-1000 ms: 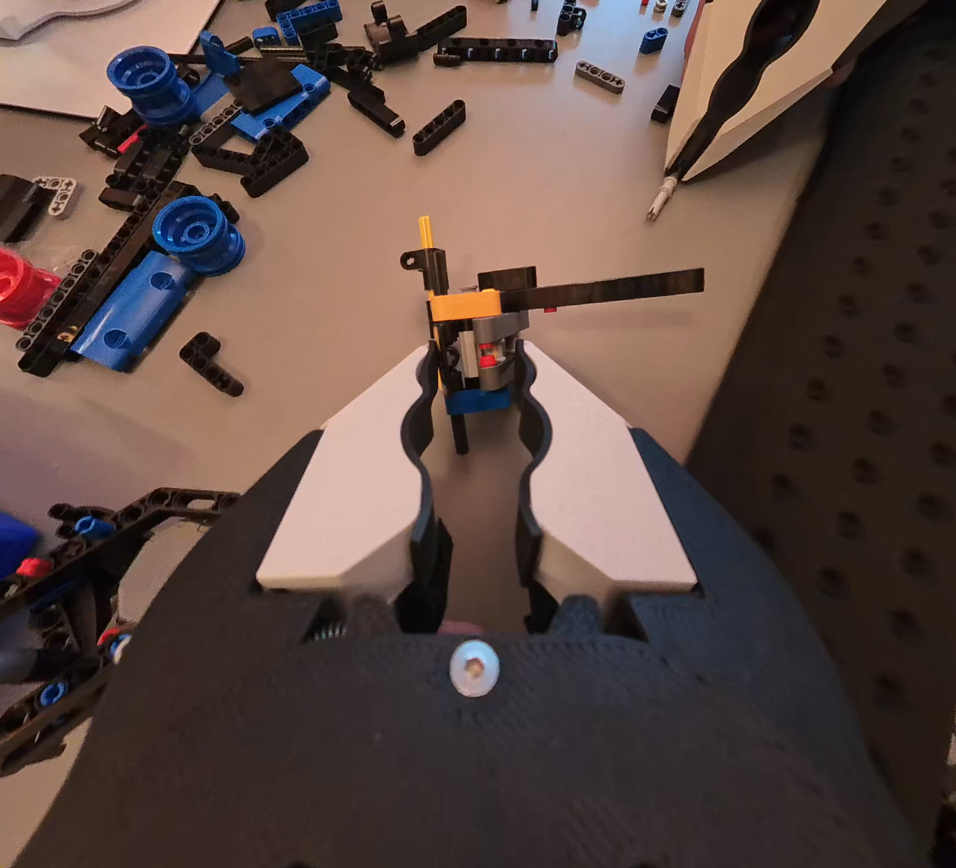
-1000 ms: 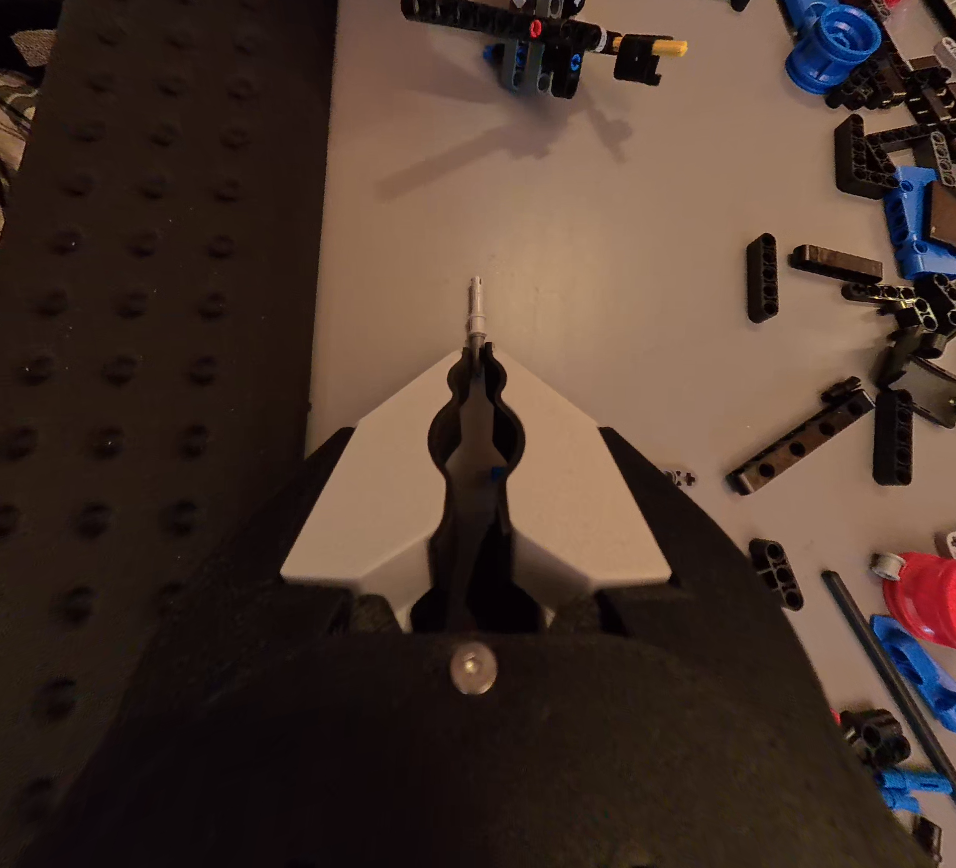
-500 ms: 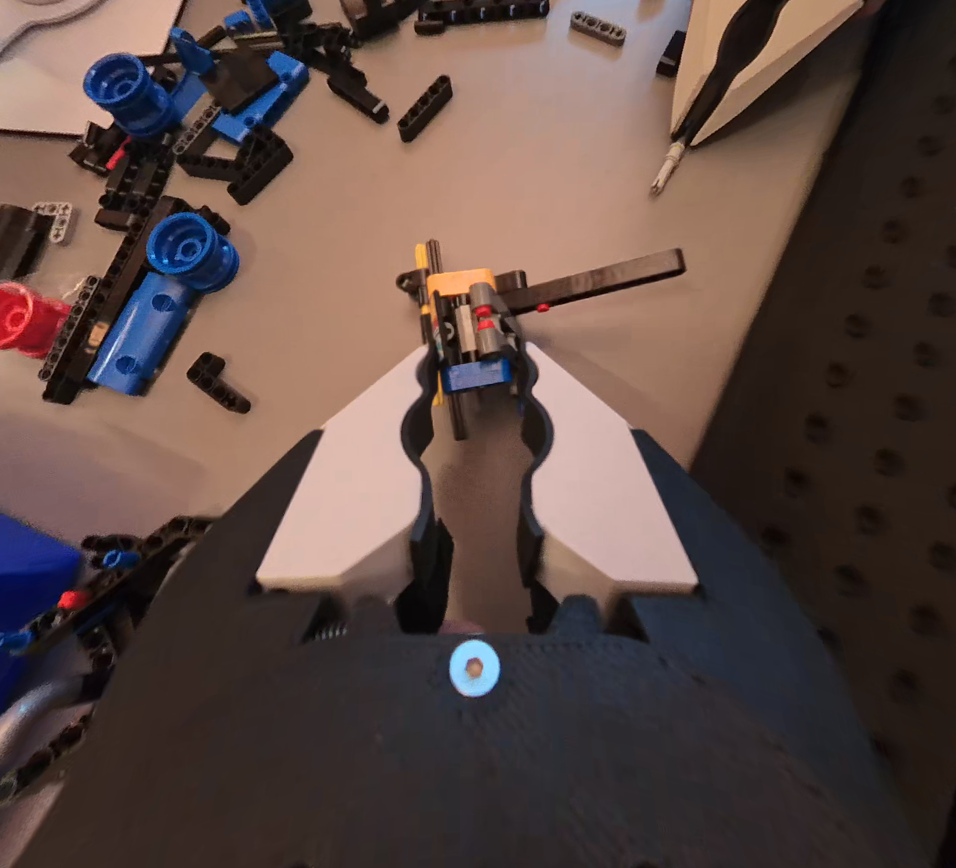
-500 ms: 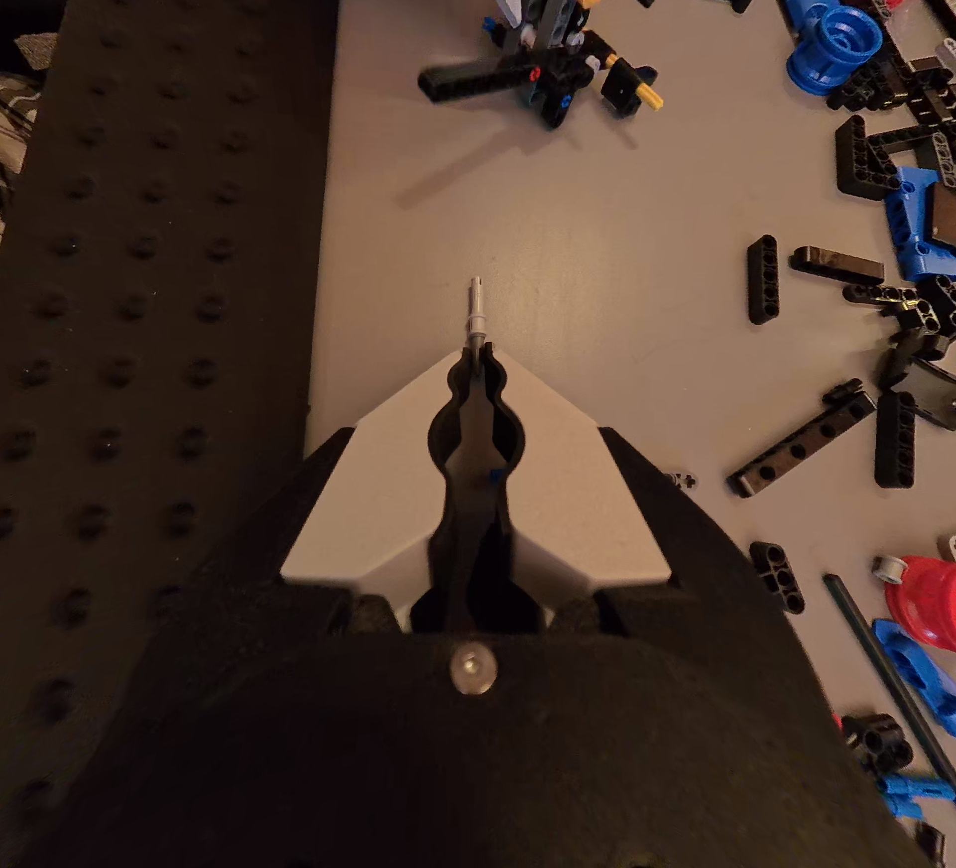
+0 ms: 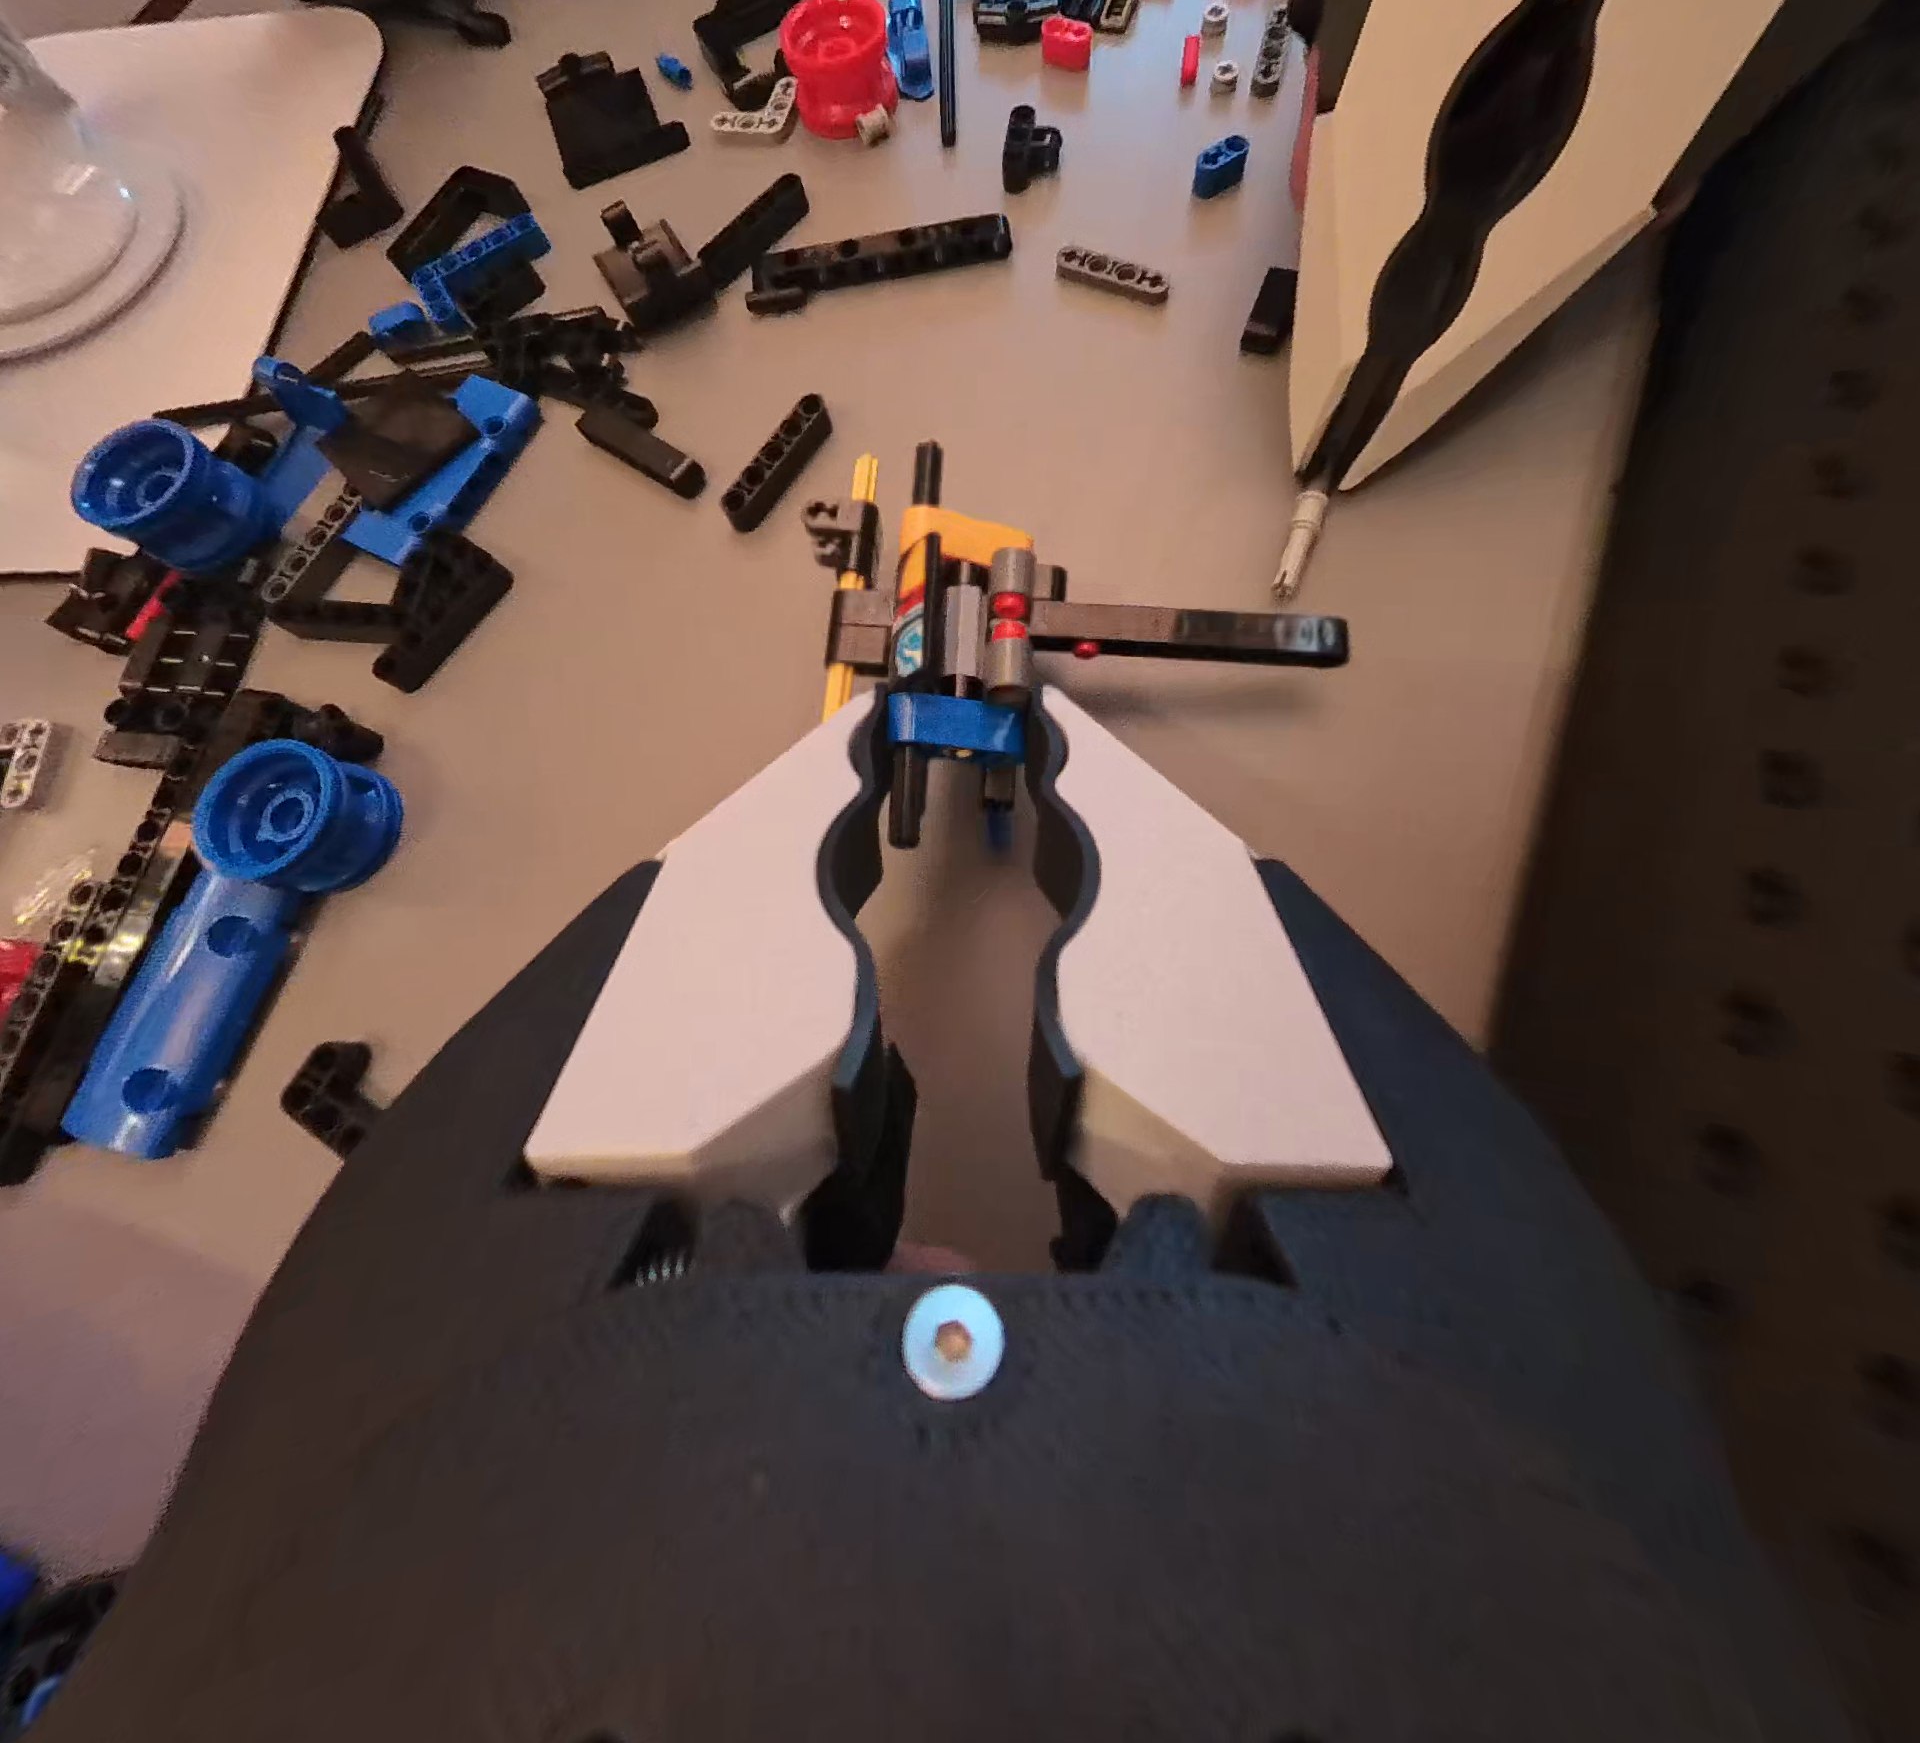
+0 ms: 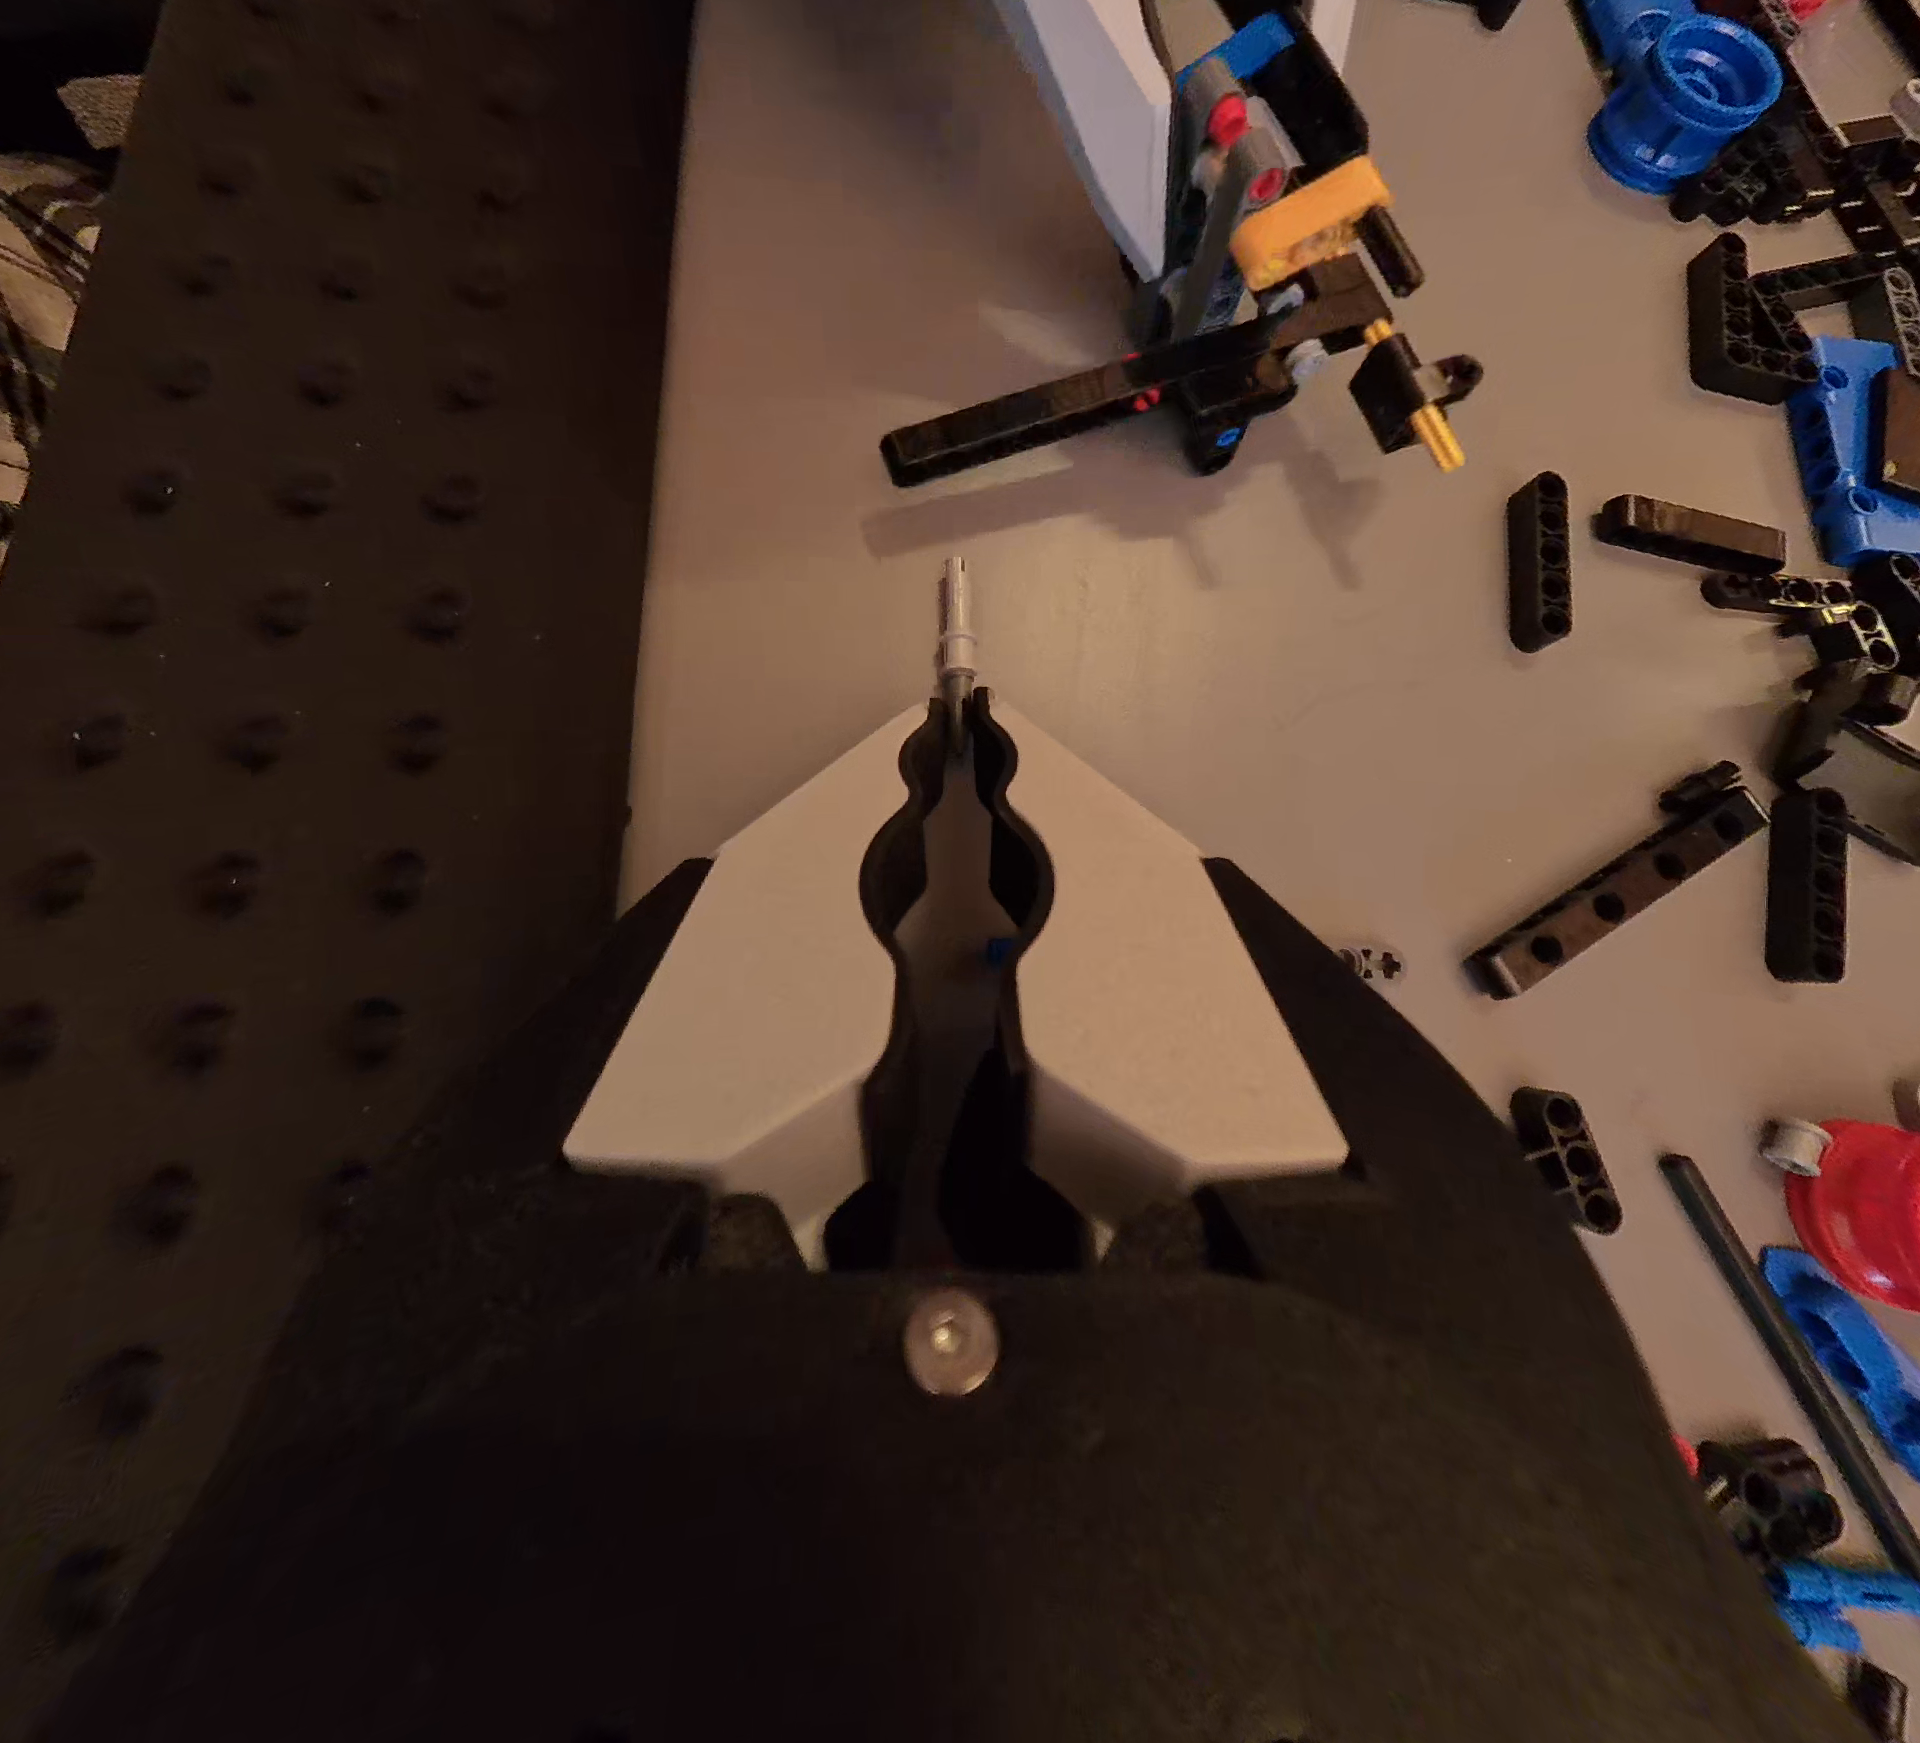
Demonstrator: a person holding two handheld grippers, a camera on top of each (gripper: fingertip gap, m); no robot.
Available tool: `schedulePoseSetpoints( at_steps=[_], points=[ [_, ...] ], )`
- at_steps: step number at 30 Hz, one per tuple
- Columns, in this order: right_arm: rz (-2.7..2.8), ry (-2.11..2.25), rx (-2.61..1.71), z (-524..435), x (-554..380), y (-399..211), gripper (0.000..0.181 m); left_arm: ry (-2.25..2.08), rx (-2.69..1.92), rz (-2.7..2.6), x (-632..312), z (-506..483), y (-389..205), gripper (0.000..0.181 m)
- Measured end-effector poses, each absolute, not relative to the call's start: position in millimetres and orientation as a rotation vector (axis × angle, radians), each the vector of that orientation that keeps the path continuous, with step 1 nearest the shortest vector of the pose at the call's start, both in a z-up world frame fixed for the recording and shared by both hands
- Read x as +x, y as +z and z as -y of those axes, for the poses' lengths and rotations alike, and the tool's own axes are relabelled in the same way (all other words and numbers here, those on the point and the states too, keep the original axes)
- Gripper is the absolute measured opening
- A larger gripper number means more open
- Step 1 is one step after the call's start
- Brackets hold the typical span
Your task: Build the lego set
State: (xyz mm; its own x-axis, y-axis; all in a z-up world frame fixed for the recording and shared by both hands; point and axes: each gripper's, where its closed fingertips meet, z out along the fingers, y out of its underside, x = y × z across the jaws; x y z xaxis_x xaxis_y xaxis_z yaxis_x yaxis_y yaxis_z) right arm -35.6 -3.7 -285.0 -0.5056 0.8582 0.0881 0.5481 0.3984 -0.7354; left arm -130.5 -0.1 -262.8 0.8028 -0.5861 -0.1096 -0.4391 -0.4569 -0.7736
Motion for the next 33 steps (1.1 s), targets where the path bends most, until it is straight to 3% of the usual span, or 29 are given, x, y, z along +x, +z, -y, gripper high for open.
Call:
schedulePoseSetpoints(
  at_steps=[33],
  points=[
    [2.105, 0.886, -1.215, -12, -41, -275, 0.002, -0.150, -2.167, -0.711, -154, 6, -278, 0.037]
  ],
)
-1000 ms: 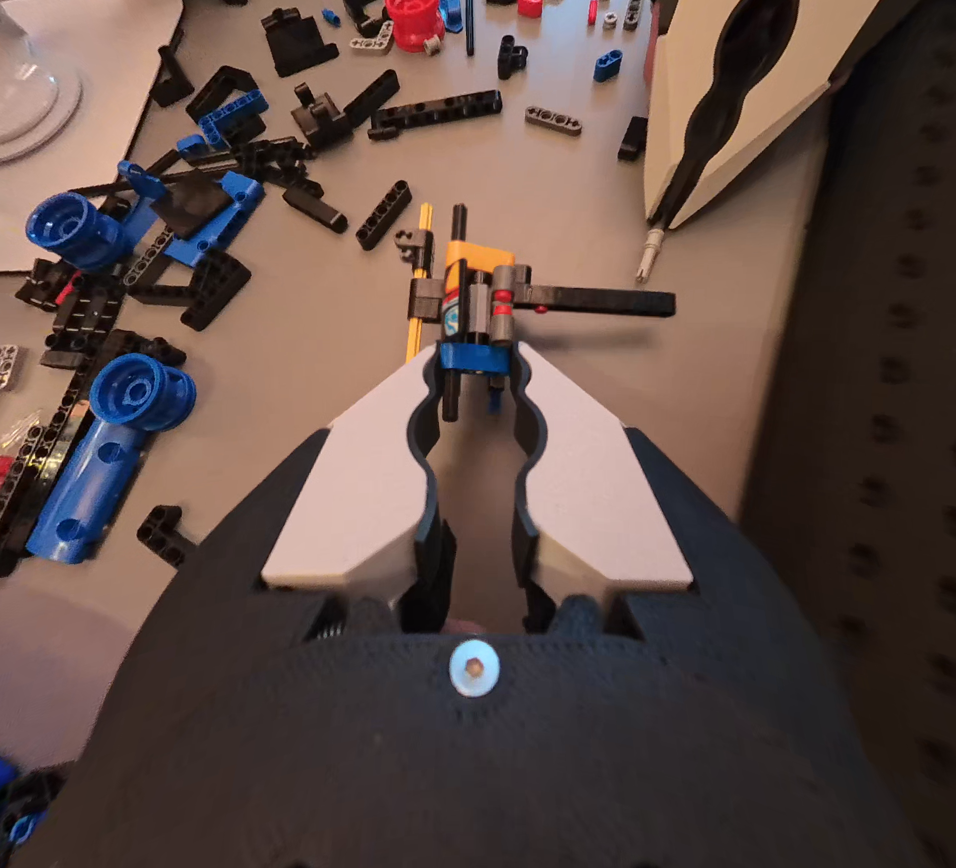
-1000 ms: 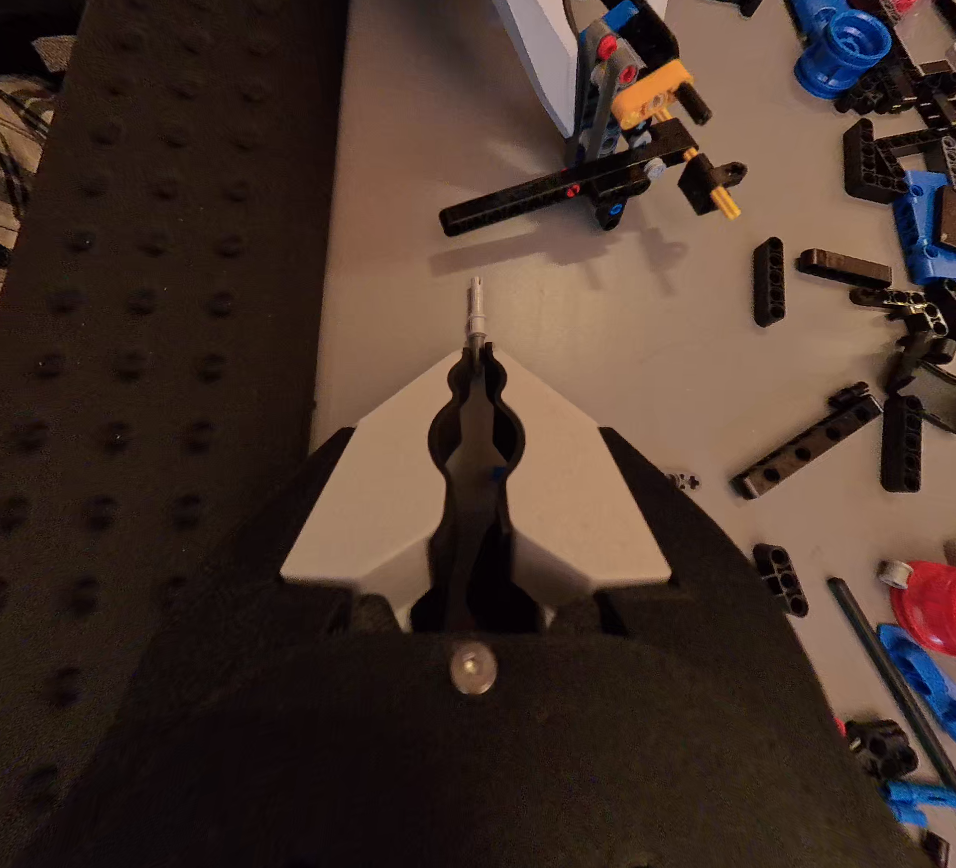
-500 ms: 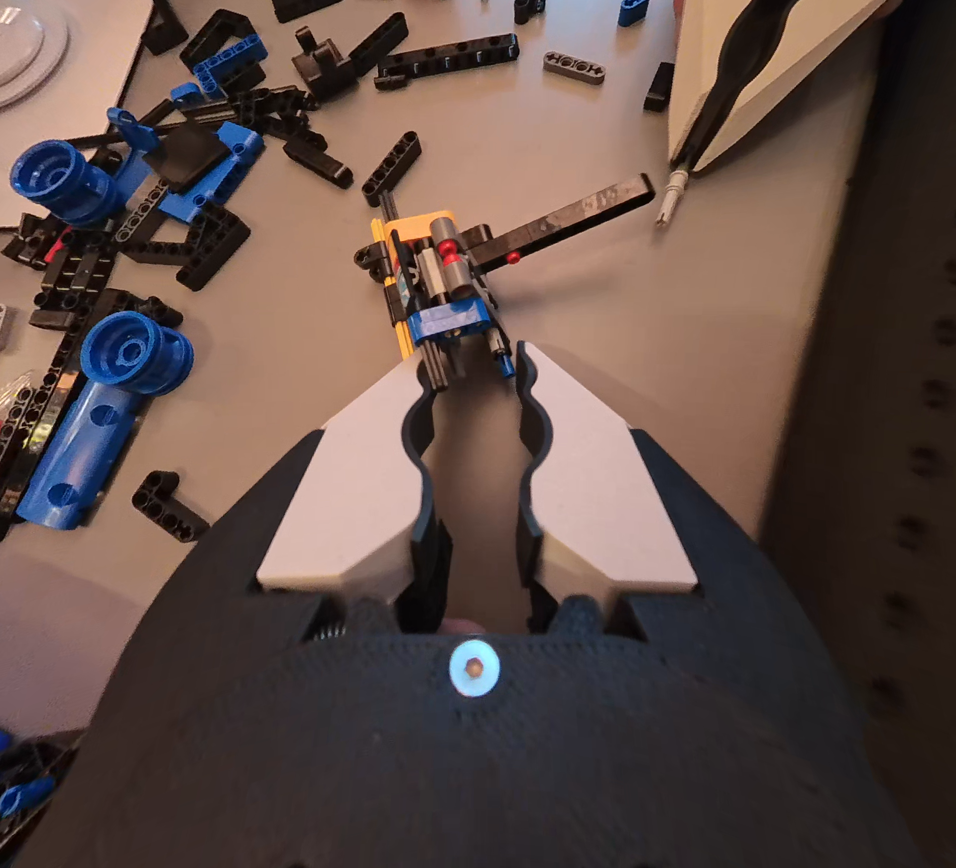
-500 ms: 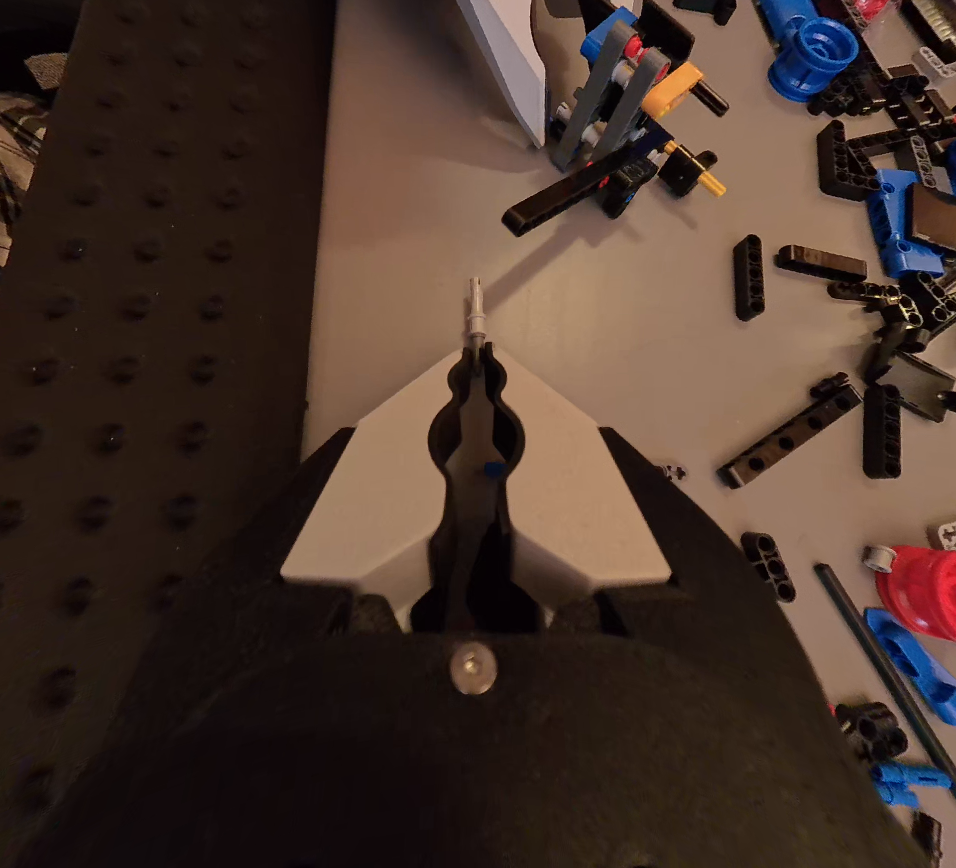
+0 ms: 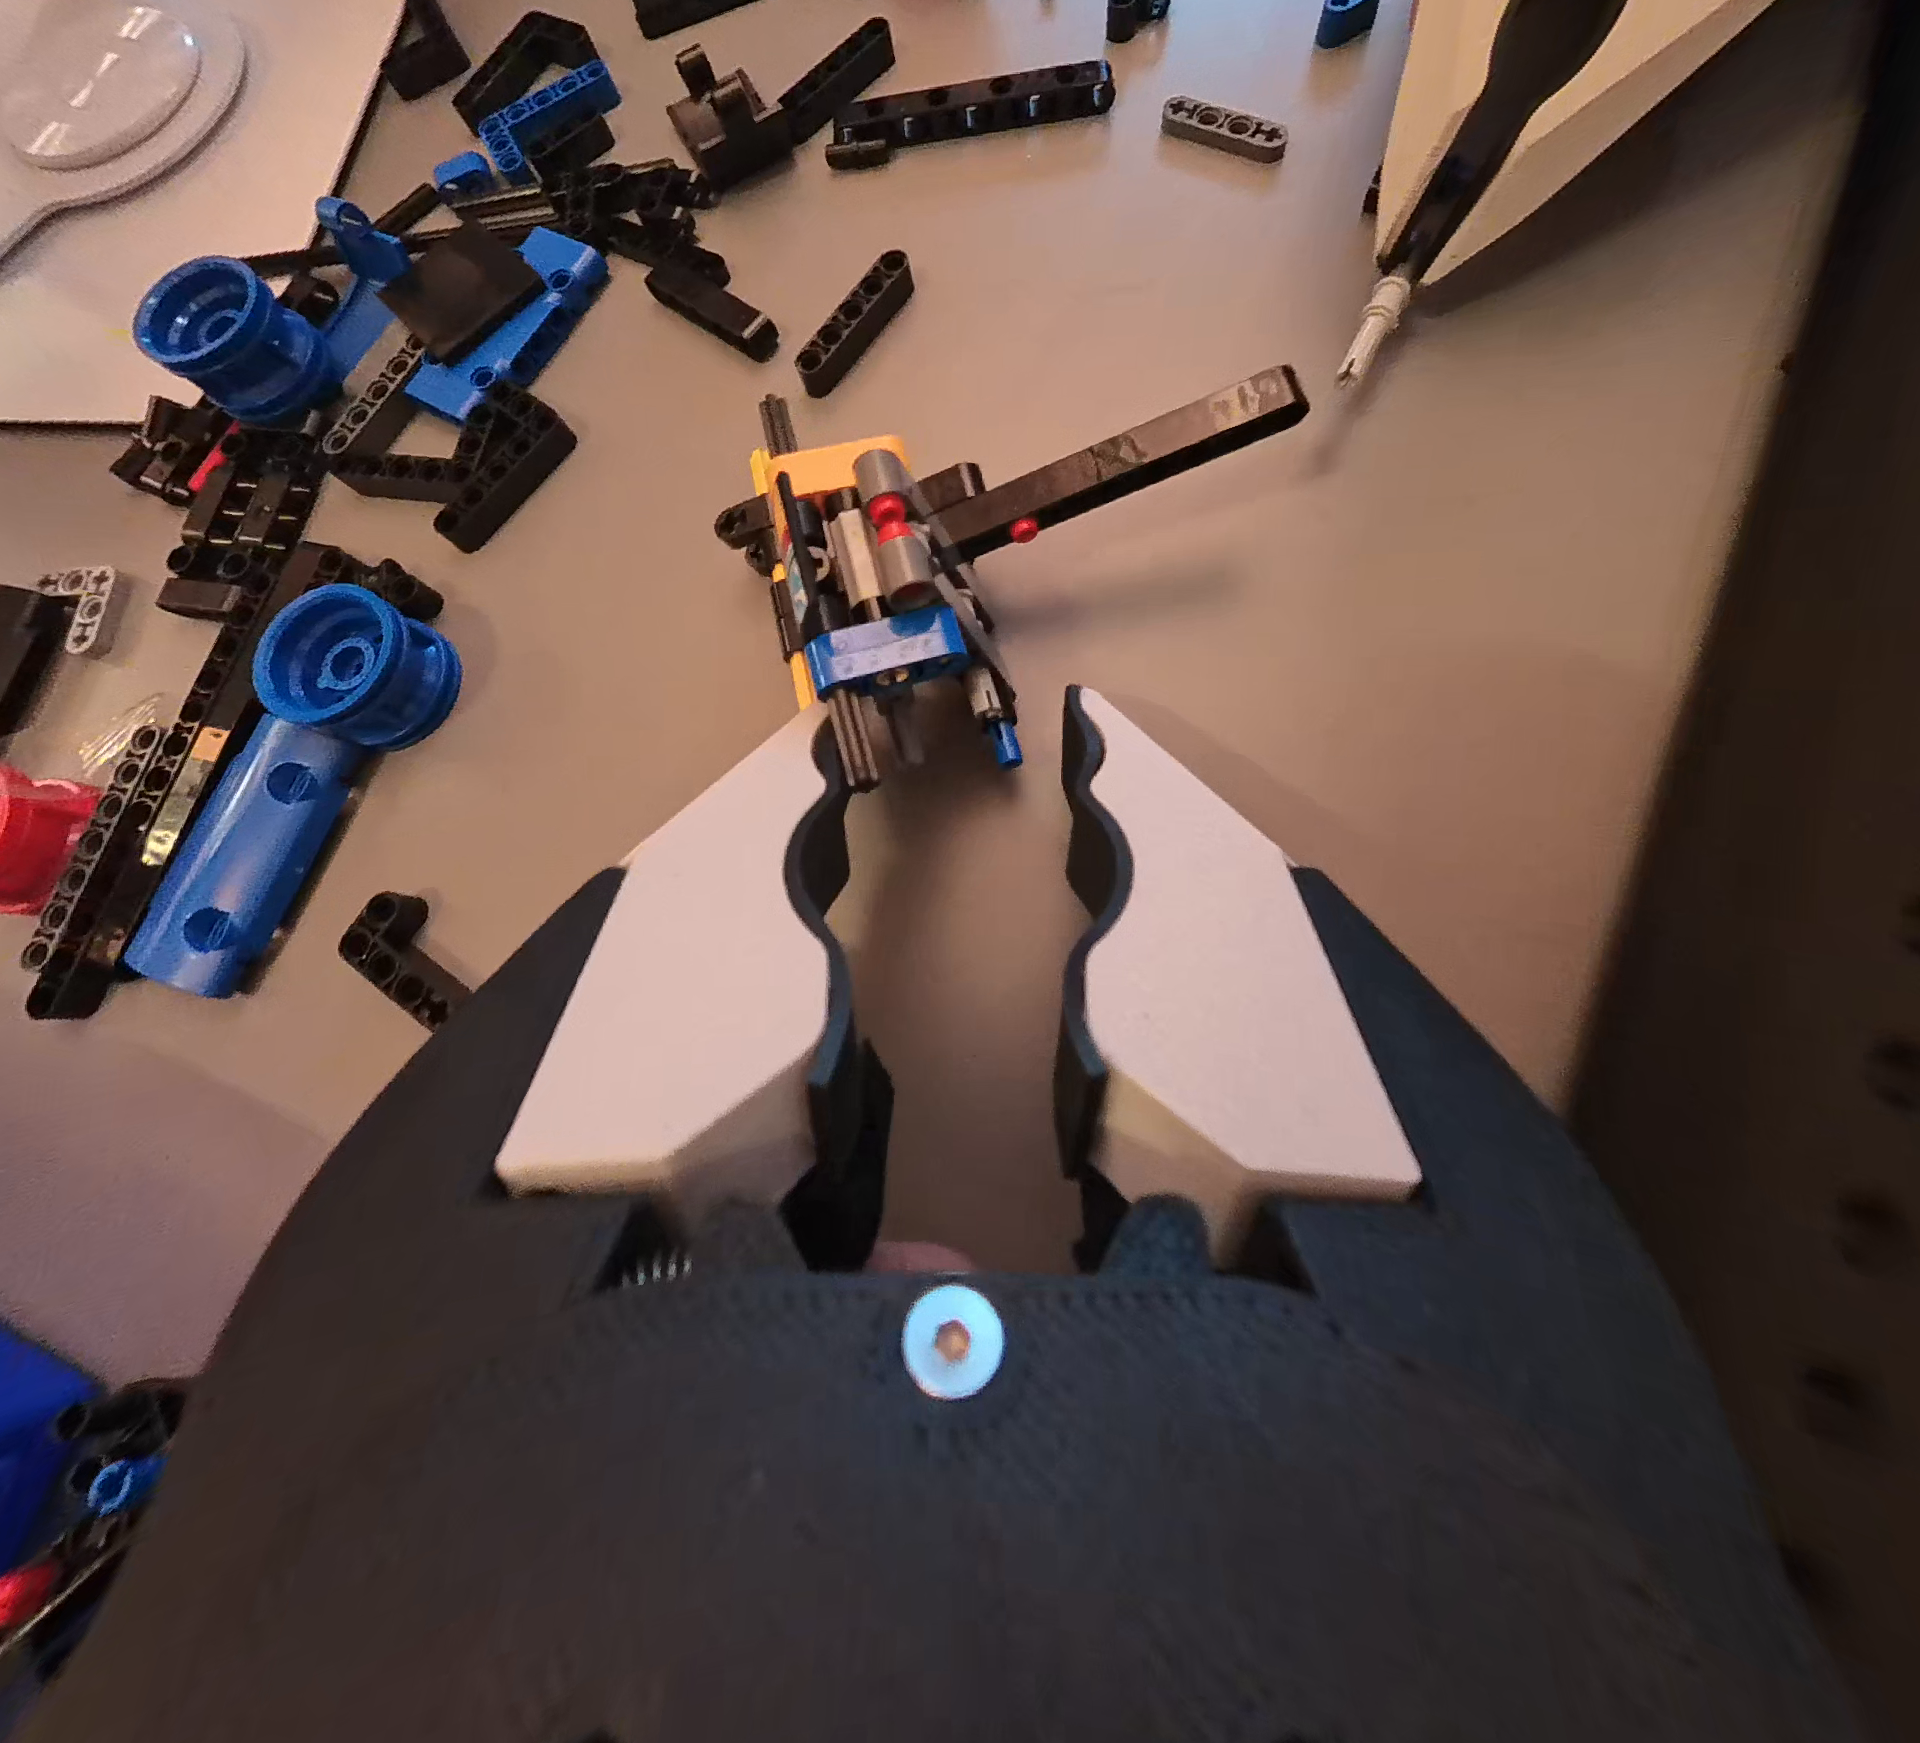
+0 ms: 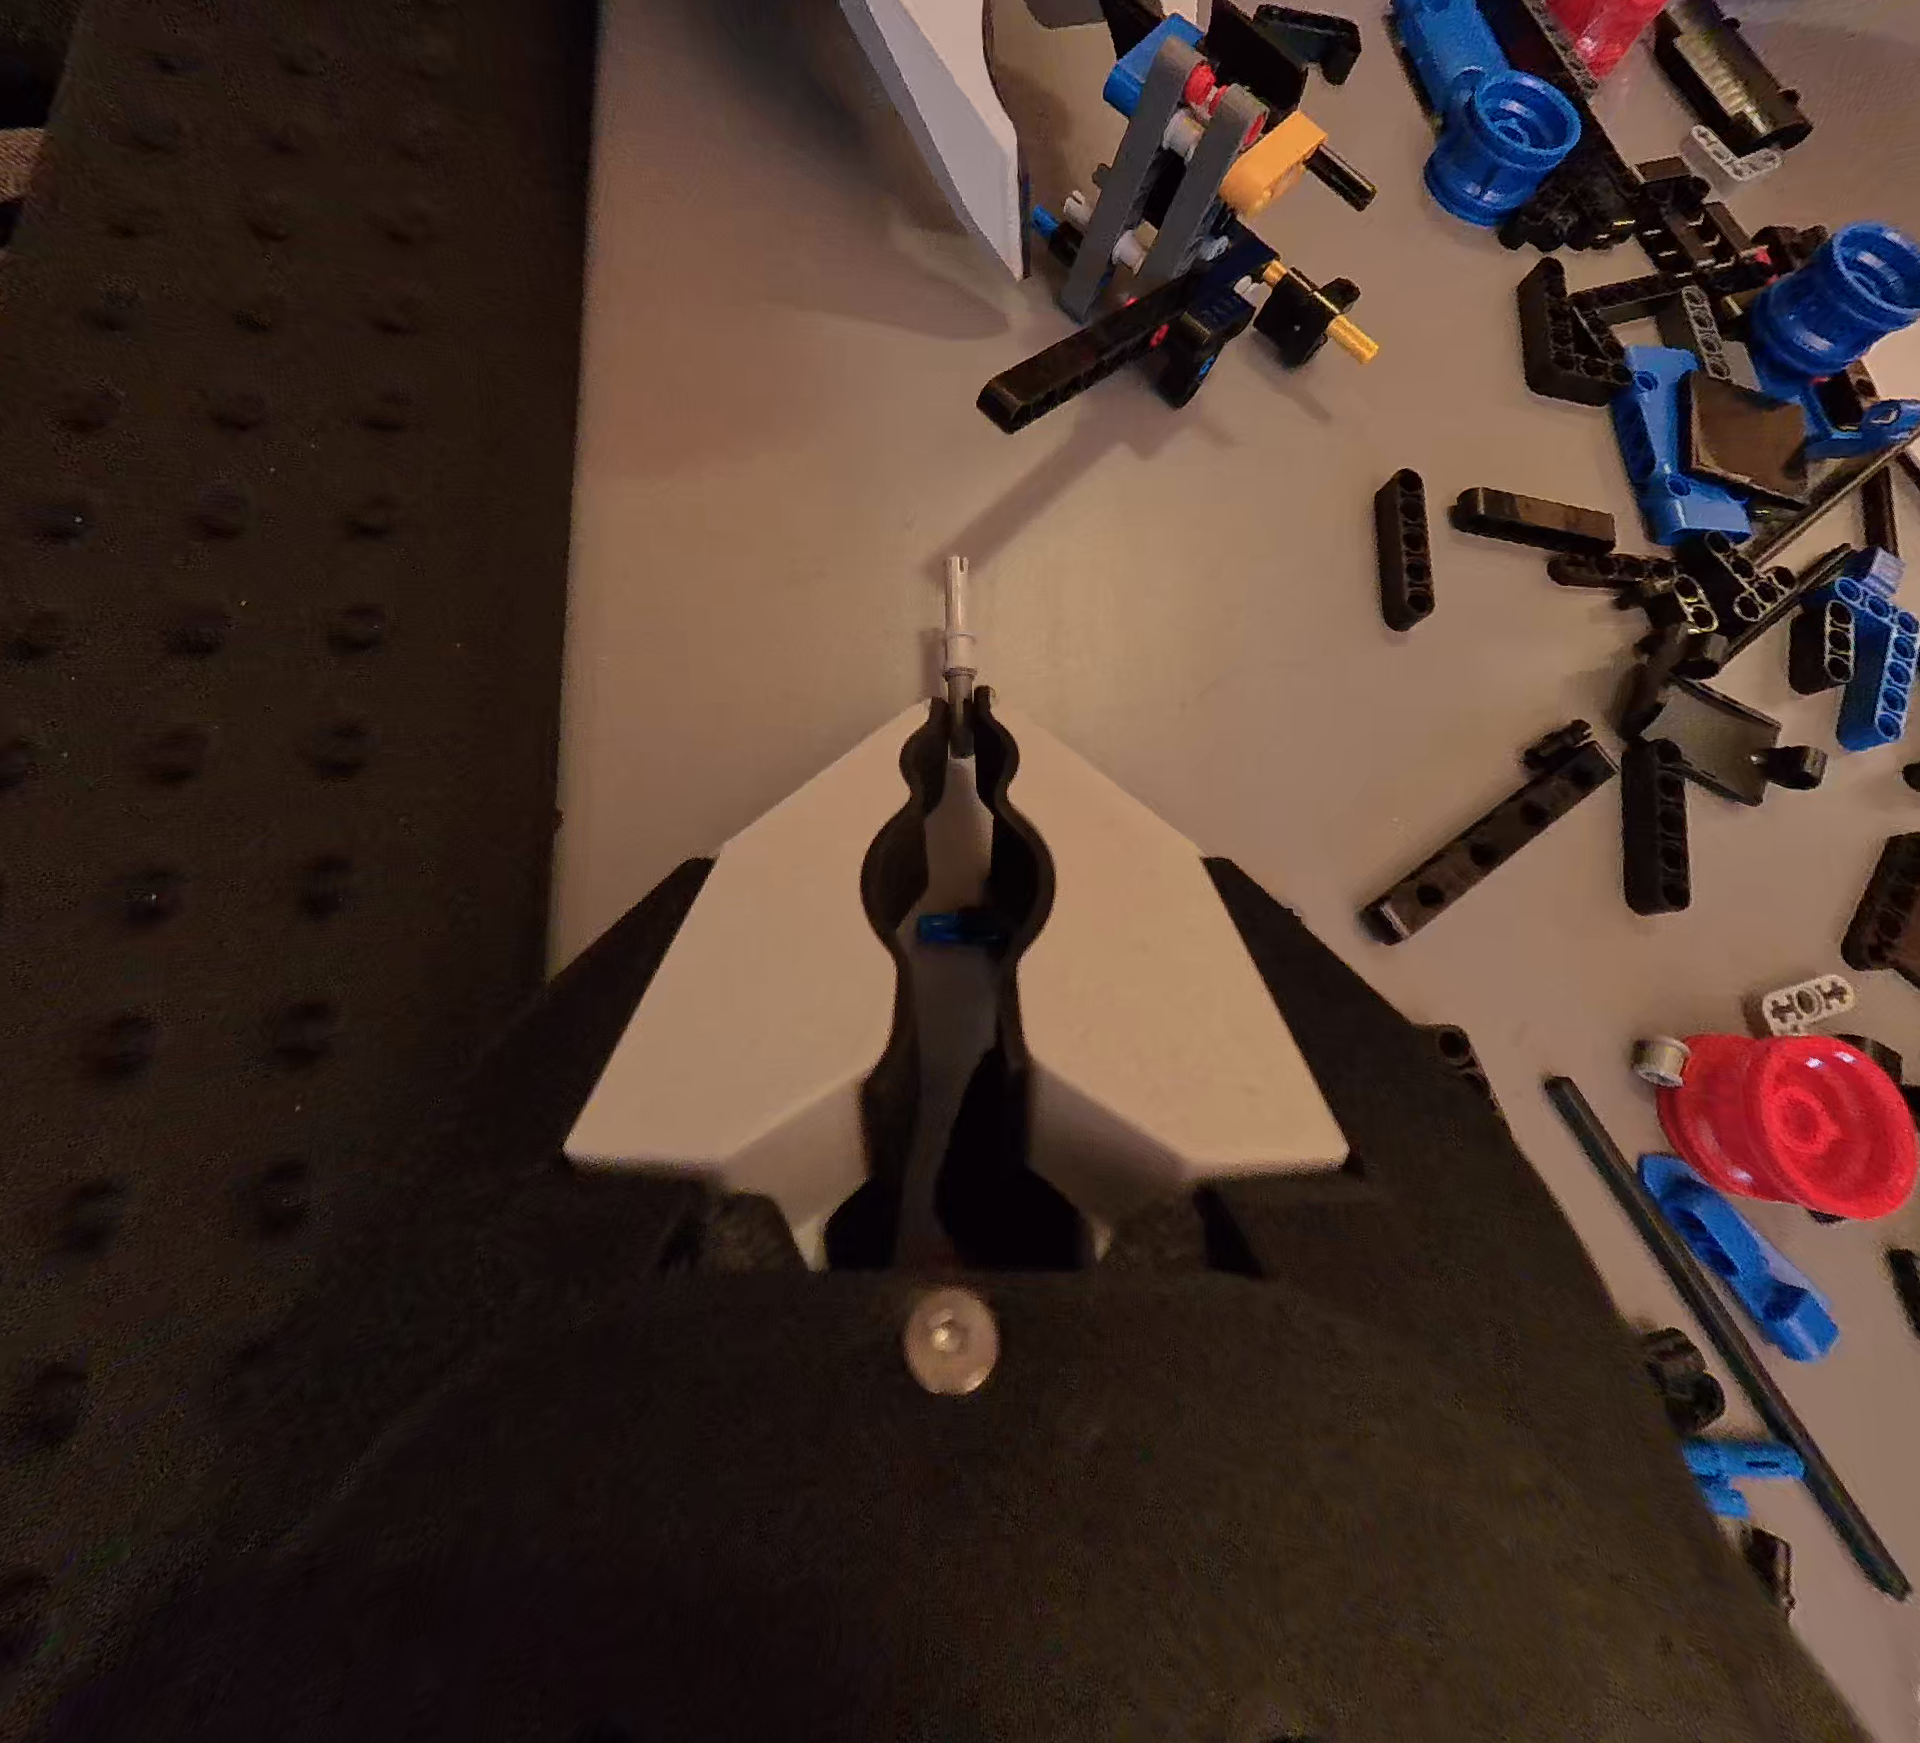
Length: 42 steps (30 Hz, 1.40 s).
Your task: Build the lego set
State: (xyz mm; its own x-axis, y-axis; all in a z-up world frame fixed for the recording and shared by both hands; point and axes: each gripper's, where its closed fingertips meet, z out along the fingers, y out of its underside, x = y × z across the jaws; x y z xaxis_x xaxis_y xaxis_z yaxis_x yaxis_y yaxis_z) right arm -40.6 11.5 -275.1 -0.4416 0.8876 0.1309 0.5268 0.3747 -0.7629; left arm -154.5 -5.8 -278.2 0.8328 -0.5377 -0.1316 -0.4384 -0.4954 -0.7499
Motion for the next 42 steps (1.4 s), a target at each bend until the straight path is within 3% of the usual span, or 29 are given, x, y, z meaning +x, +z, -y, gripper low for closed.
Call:
schedulePoseSetpoints(
  at_steps=[8, 19, 28, 32, 38, 42],
  points=[
    [2.102, 0.880, -1.215, -13, -41, -275, 0.002, -0.060, -2.128, -0.691, -164, 1, -268, 0.020],
    [2.064, 0.861, -1.218, -23, -38, -268, 0.001, -0.019, -2.181, -0.705, -174, 9, -266, 0.019],
    [1.809, 0.845, -1.315, -80, -20, -230, 0.002, 0.025, -2.186, -0.649, -186, 13, -259, 0.045],
    [1.708, 0.821, -1.375, -107, -6, -222, 0.001, 0.054, -2.164, -0.633, -186, 17, -249, 0.048],
    [1.737, 0.785, -1.381, -107, -7, -230, 0.001, 0.008, -2.006, -0.779, -122, 9, -209, 0.044],
    [1.756, 0.768, -1.382, -106, -7, -234, 0.001, -0.059, -1.996, -1.005, -54, -1, -220, 0.041]
  ],
)
